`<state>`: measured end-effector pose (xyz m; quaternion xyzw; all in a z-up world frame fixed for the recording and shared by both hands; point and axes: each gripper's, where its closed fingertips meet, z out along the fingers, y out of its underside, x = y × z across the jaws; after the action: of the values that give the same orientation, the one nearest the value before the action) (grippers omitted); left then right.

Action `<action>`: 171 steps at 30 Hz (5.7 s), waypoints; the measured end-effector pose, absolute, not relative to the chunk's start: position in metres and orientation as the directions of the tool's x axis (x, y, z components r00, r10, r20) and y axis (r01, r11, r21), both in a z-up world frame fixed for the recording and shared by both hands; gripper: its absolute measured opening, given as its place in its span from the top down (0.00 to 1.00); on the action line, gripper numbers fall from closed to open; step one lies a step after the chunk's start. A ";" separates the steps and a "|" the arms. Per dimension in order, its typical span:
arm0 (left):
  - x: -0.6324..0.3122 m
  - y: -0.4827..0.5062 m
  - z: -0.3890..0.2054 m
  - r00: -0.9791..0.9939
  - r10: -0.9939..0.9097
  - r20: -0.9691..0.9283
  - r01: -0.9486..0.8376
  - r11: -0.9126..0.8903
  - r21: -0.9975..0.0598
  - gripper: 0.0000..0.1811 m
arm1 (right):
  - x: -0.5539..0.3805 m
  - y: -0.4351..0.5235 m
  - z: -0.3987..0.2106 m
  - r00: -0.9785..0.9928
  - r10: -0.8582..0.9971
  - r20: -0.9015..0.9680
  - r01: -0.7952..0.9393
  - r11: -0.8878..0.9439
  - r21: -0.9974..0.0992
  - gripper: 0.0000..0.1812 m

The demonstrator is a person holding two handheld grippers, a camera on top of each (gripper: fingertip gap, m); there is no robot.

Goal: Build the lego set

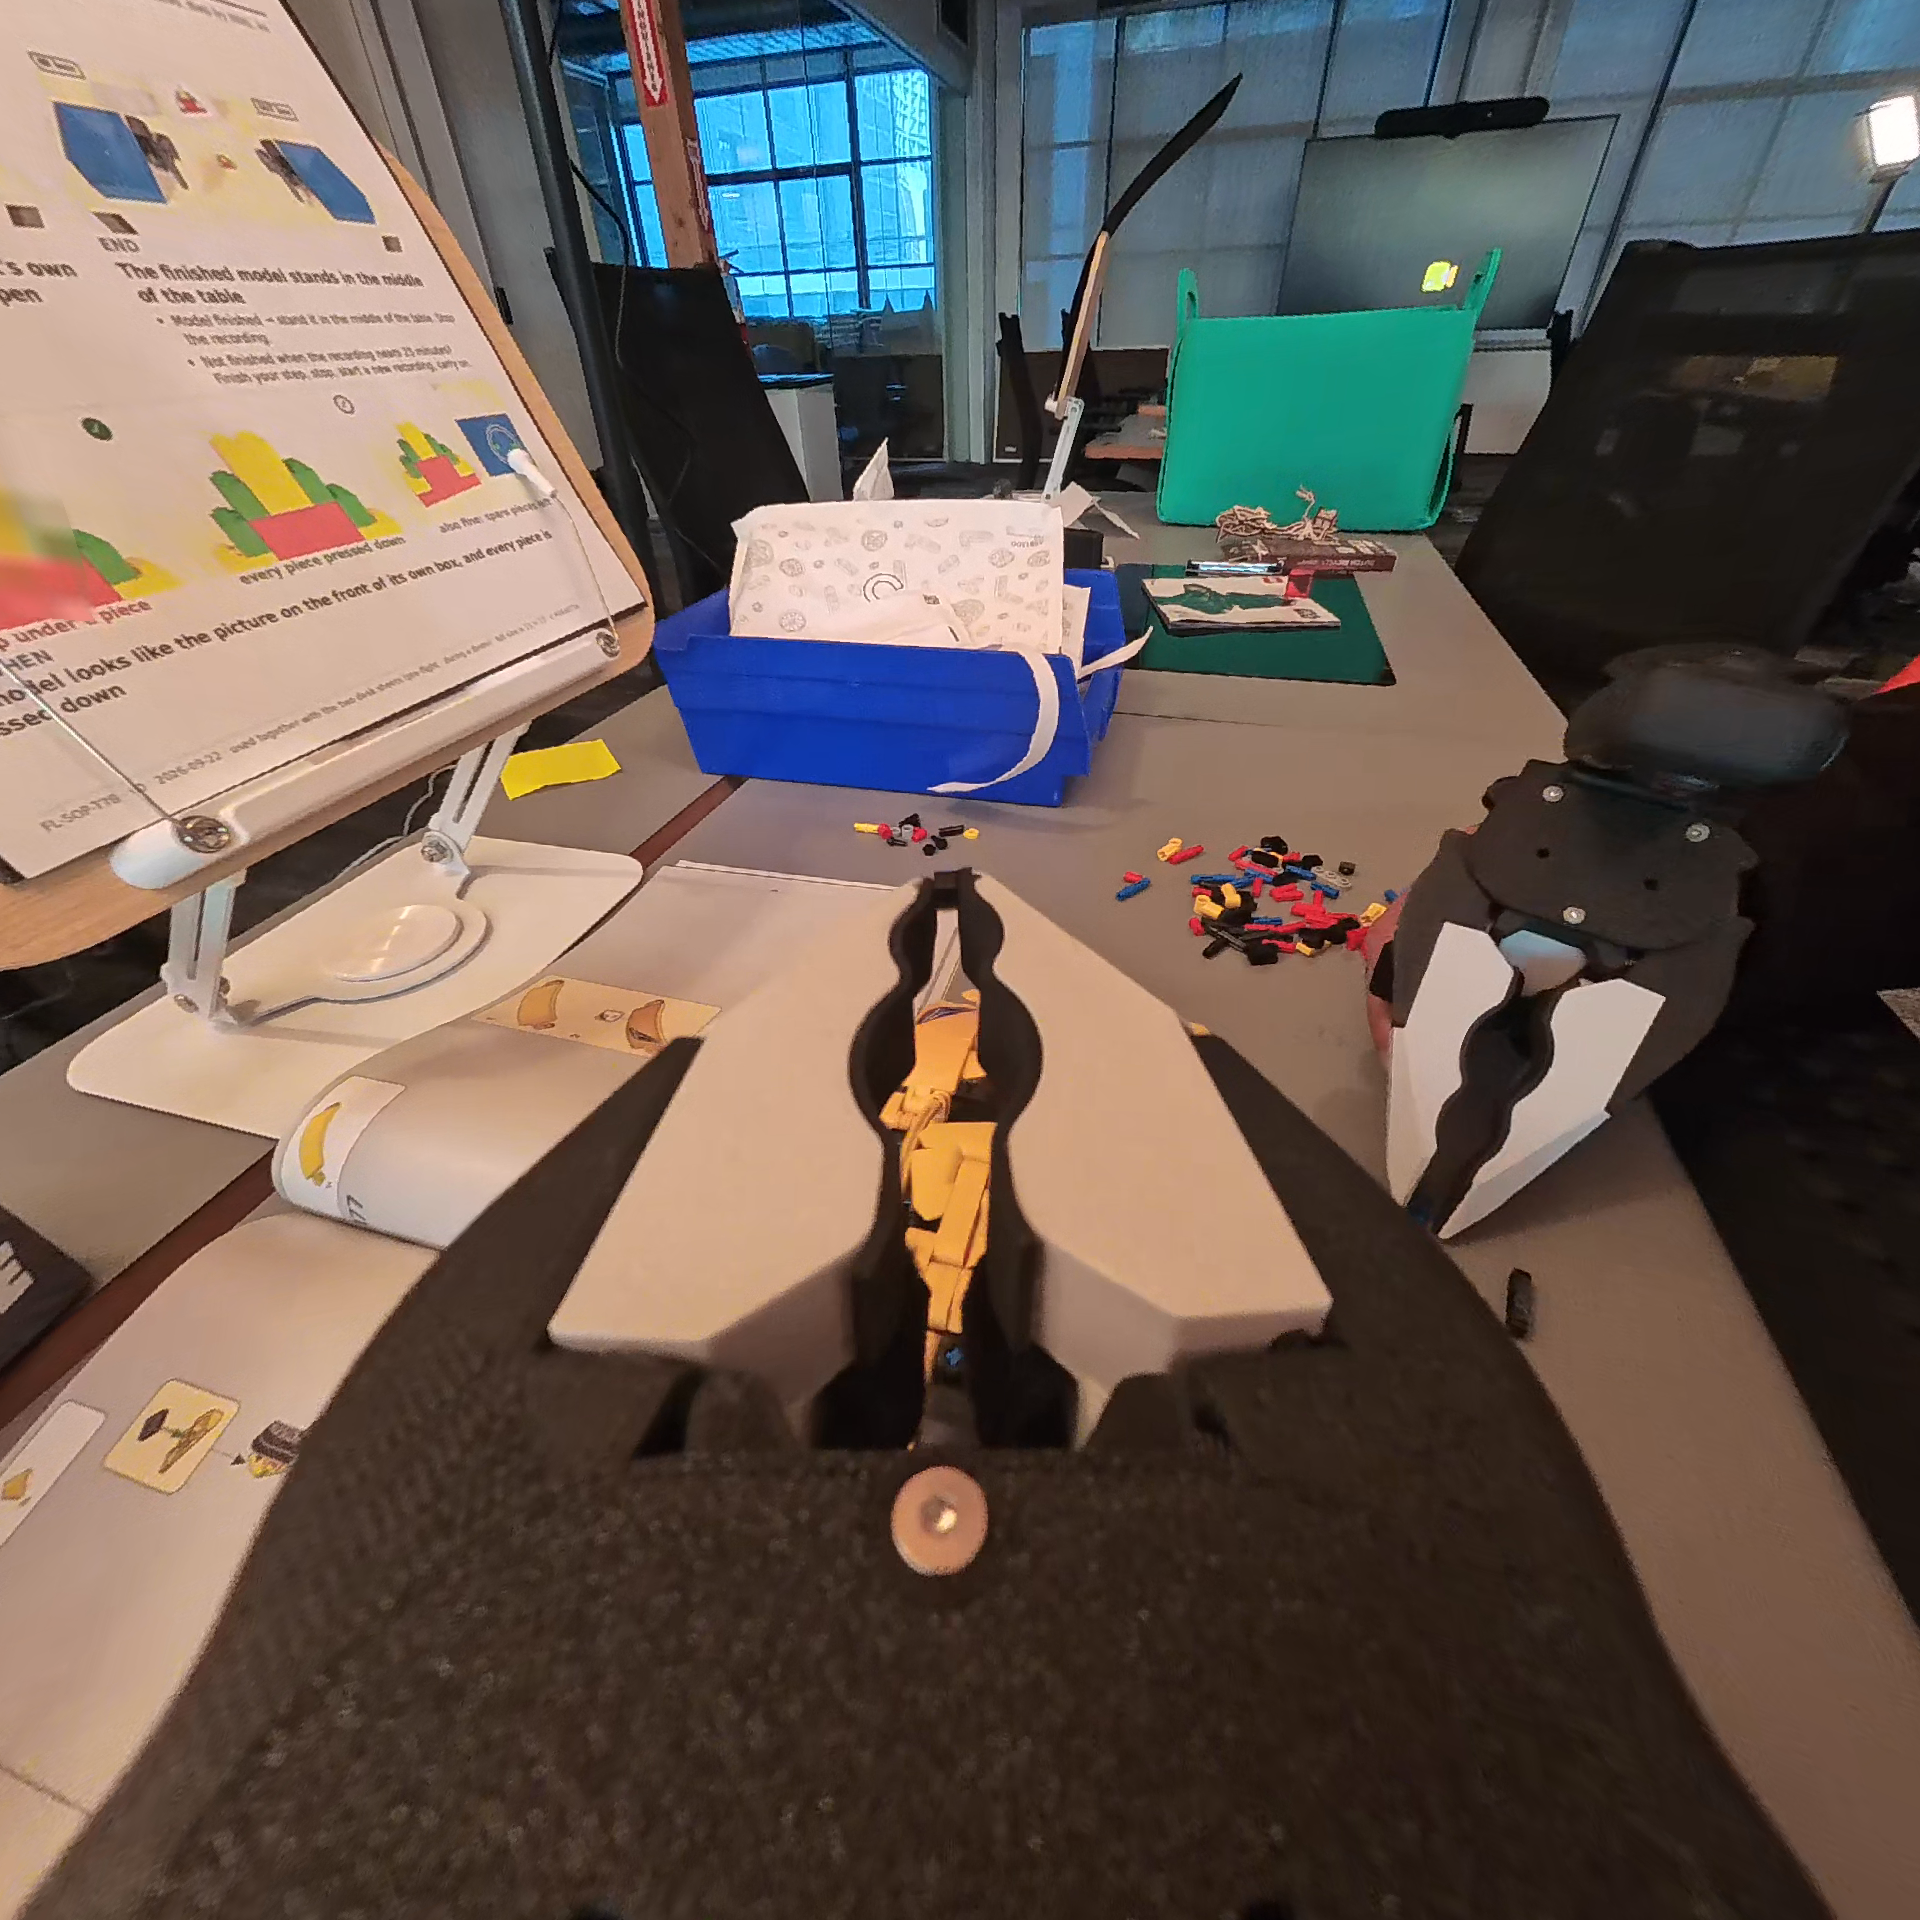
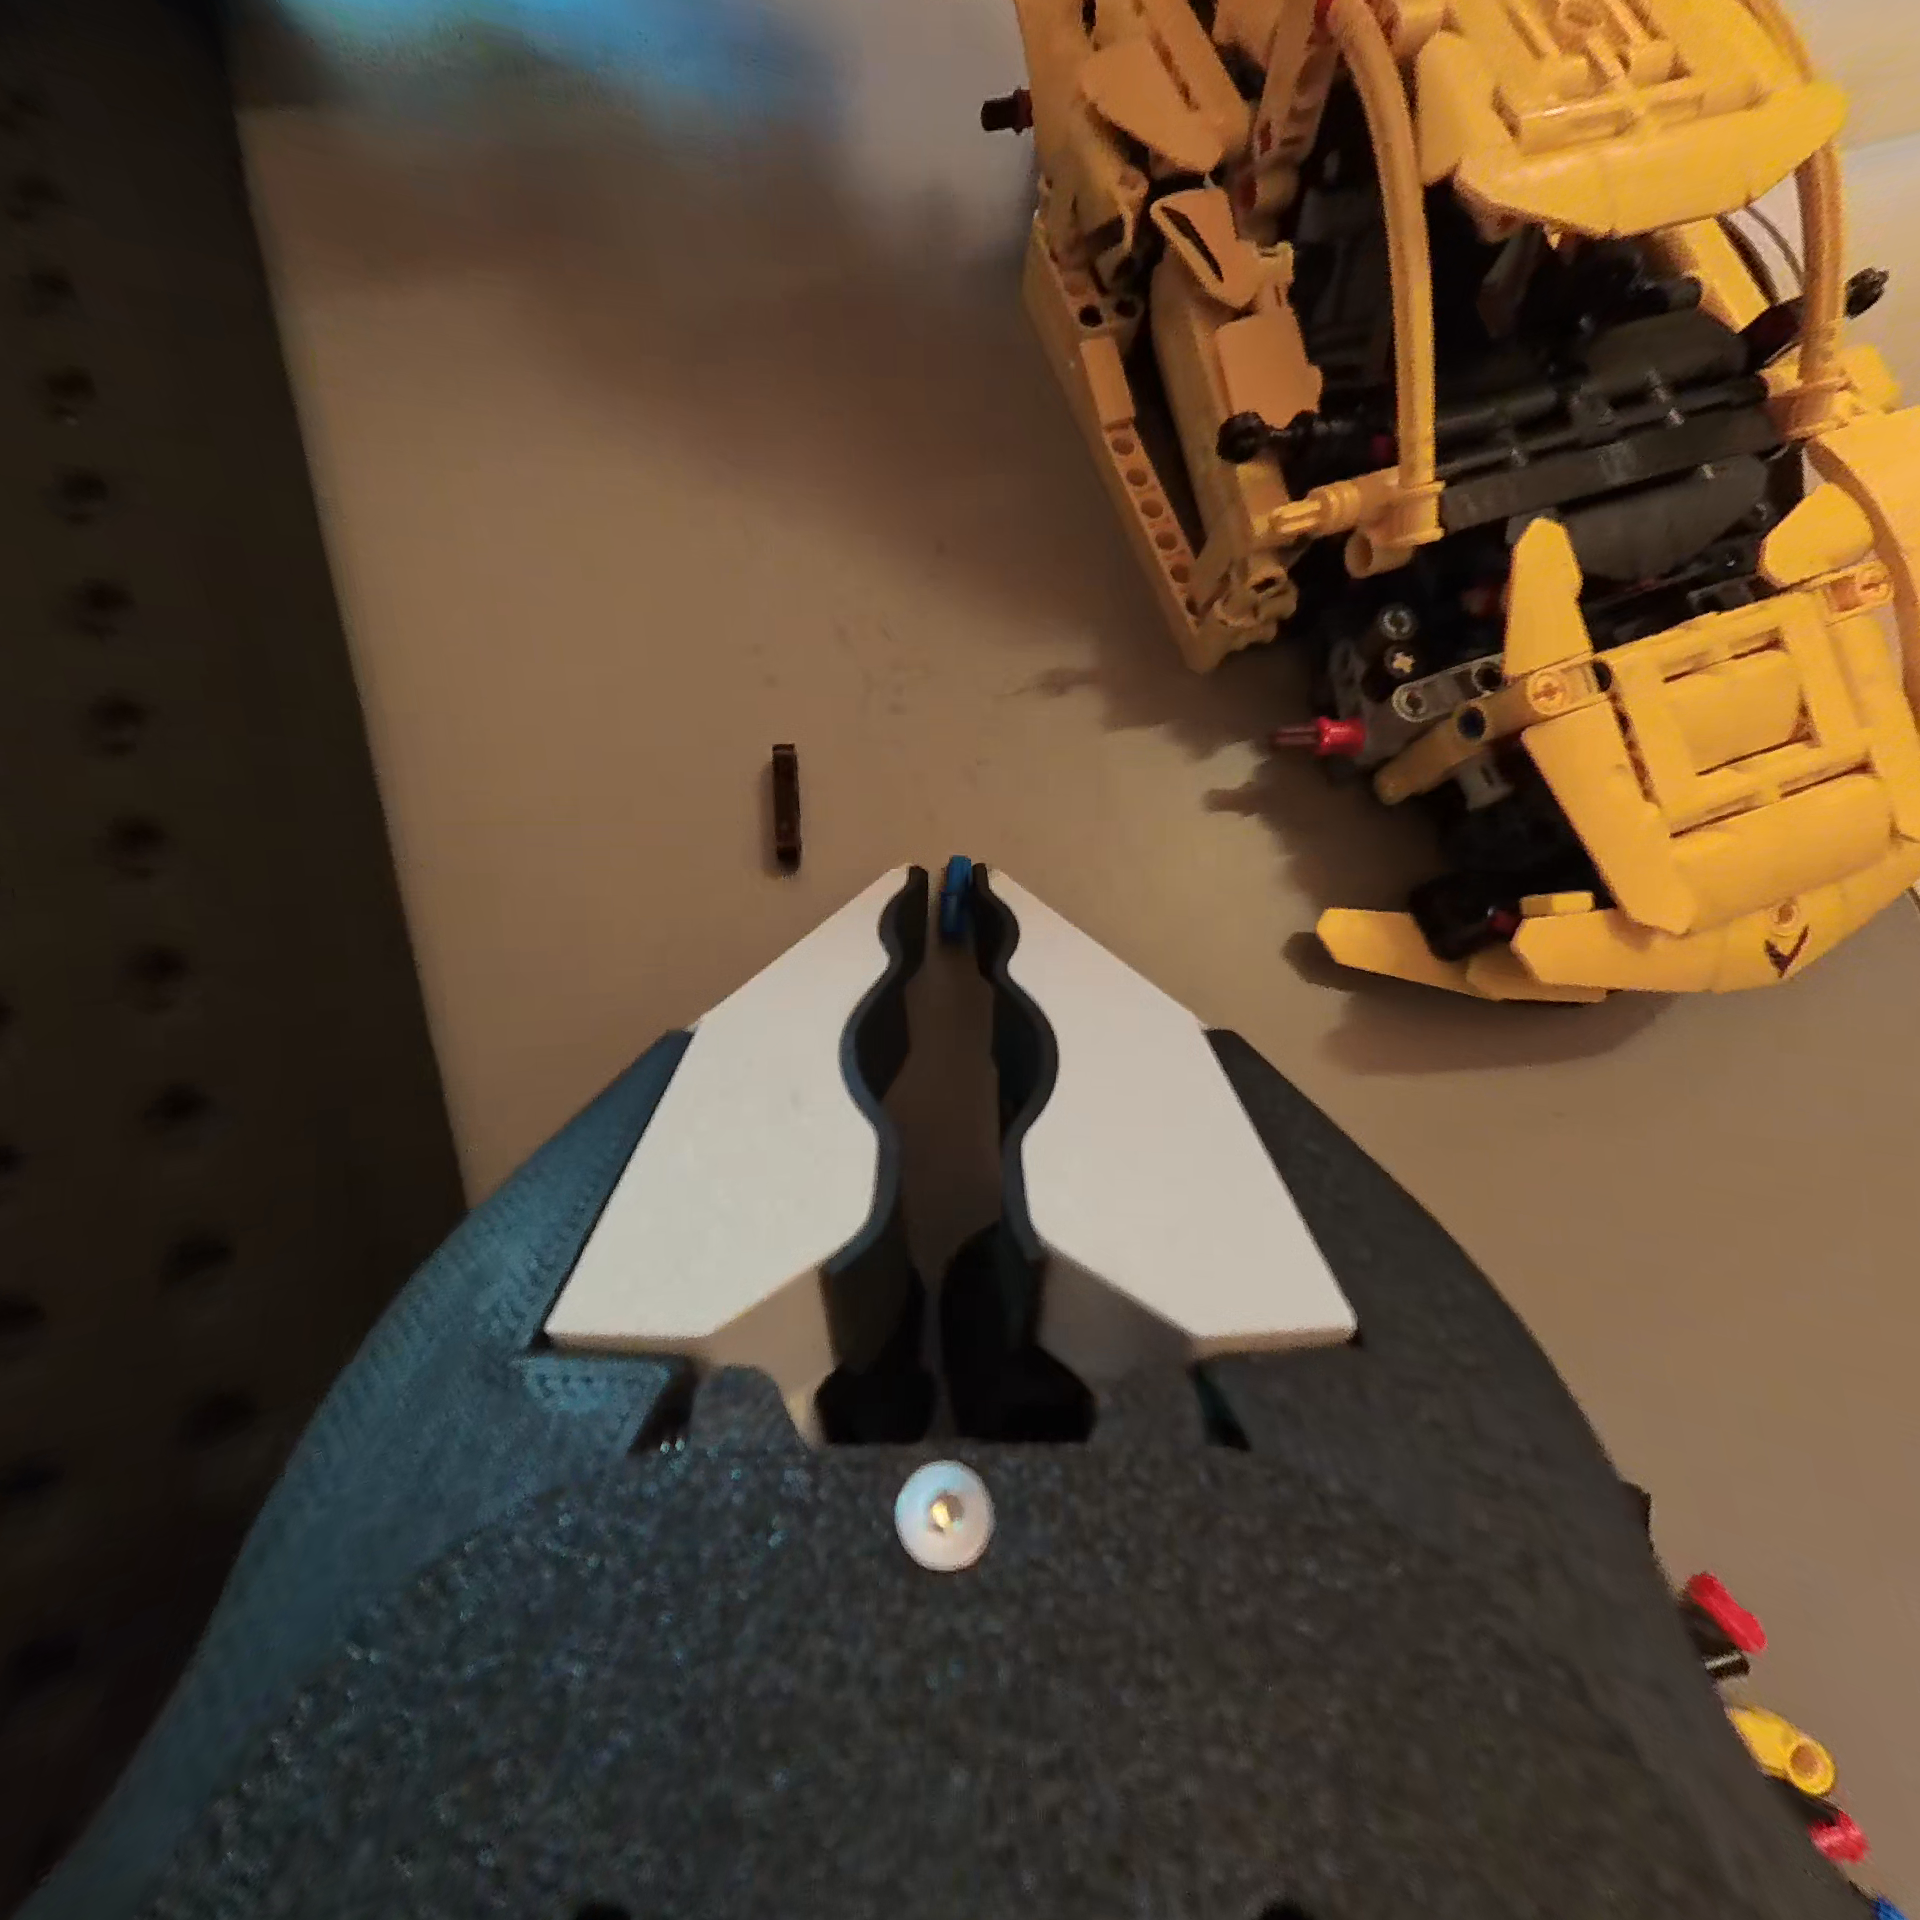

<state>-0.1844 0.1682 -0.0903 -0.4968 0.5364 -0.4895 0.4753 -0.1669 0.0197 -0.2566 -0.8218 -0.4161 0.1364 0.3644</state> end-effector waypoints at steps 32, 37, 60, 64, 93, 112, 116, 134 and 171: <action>-0.172 0.131 -0.076 -0.188 -0.981 -0.049 0.026 0.045 -0.999 0.98 | -0.181 0.132 -0.086 0.417 0.399 -0.817 -0.627 -0.525 -0.576 0.98; -0.172 0.135 -0.077 -0.169 -0.984 -0.050 0.023 0.046 -0.999 0.98 | -0.176 0.133 -0.084 0.442 0.392 -0.807 -0.635 -0.499 -0.590 0.98; -0.160 0.135 -0.093 -0.067 -0.964 -0.259 -0.090 0.264 -0.960 0.98 | -0.166 0.138 -0.102 0.271 0.245 -0.931 -0.748 -0.555 -0.364 0.98; -0.160 0.135 -0.094 -0.073 -0.966 -0.249 -0.096 0.255 -0.962 0.98 | -0.166 0.138 -0.102 0.119 0.236 -0.964 -0.773 -0.587 -0.240 0.99; -0.149 0.136 -0.099 -0.011 -0.980 -0.197 -0.155 0.196 -0.968 0.98 | -0.152 0.141 -0.108 0.322 0.222 -0.920 -0.764 -0.513 -0.391 0.99; -0.155 0.139 -0.087 -0.055 -0.998 -0.040 -0.047 0.043 -0.998 0.98 | -0.158 0.142 -0.094 0.247 0.273 -0.930 -0.787 -0.503 -0.357 0.98; -0.156 0.139 -0.085 -0.065 -0.998 -0.018 -0.035 0.021 -0.999 0.98 | -0.159 0.142 -0.092 0.255 0.287 -0.923 -0.775 -0.510 -0.373 0.98; -0.172 0.124 -0.052 -0.312 -0.926 0.212 0.138 -0.265 -0.954 0.98 | -0.164 0.118 -0.055 0.429 0.742 -0.514 -0.546 -0.240 -0.803 0.77; -0.182 0.084 -0.048 -0.453 -0.887 0.090 0.109 -0.156 -0.982 0.98 | -0.189 0.091 -0.053 0.459 0.864 -0.207 -0.231 -0.109 -0.967 0.93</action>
<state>-0.1822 0.0838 -0.0476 -0.3656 0.5315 -0.6665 0.3736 -0.1888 0.0911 -0.0526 -0.5955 -0.2657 0.4470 0.6123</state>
